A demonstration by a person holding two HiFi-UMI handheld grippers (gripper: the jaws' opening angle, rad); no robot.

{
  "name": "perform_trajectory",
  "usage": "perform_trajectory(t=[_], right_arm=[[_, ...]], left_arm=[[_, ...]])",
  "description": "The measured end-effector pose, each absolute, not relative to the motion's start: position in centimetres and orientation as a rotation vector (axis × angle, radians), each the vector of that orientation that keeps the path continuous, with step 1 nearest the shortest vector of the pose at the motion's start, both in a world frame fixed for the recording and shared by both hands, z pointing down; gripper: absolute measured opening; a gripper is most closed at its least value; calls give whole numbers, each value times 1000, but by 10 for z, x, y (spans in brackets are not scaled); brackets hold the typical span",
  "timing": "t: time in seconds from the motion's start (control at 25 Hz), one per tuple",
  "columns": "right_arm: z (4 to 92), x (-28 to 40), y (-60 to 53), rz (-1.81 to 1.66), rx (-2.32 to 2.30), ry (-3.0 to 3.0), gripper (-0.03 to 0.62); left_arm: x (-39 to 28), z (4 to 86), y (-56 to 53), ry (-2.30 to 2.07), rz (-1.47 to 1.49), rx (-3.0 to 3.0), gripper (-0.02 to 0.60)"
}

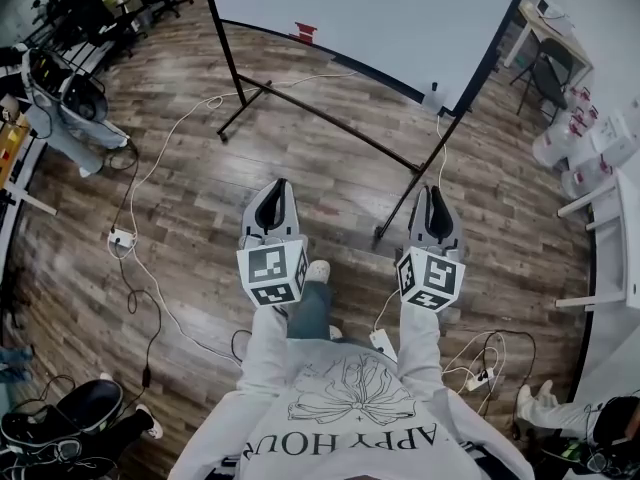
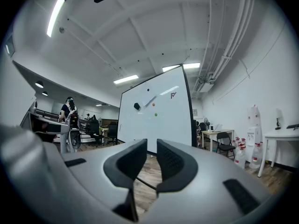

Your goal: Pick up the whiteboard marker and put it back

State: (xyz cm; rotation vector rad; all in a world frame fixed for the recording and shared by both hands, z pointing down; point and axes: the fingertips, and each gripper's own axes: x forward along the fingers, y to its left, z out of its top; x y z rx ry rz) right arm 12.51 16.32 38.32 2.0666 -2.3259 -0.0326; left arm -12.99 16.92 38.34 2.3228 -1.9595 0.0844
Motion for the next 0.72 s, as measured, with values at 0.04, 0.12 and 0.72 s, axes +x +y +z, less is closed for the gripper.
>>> perform_trajectory(t=[0.04,0.12,0.72], right_arm=[[385,125,155,-26,2068,-2328,60],[388,124,138,-14,2076,-2328,77],[381,131,-38,-35,2222,-2163,117]], left_arm=[[-130,384,162,-1955,85,2326,11],[-130,386,144,-1944,81,2337,11],[-121,373,-64,-1780,52,2487,11]])
